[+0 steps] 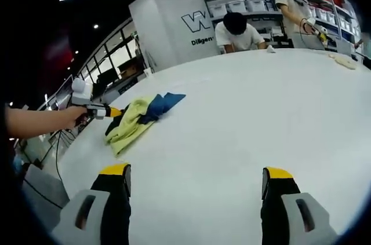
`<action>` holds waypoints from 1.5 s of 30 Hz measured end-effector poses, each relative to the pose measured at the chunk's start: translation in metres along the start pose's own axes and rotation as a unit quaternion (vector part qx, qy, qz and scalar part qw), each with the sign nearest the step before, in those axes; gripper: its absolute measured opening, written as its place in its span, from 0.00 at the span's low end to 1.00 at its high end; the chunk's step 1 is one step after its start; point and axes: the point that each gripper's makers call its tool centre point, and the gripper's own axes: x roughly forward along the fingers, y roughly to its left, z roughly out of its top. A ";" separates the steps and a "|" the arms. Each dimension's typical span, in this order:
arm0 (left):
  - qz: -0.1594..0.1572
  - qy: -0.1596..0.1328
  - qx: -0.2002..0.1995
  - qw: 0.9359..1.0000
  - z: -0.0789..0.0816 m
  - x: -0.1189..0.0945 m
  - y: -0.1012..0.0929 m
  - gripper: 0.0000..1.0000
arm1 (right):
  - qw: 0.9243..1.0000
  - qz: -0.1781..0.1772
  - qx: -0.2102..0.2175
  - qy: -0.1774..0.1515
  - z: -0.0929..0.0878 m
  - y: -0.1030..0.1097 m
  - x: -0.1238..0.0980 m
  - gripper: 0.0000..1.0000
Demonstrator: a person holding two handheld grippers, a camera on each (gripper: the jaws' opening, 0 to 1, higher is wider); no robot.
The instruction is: Fold the garment on the visible template until the final outline fits inside the template.
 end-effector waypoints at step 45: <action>-0.013 -0.185 0.102 0.977 0.146 -0.129 -0.014 0.00 | 1.000 0.009 -0.002 -0.015 0.006 0.006 -0.008 0.93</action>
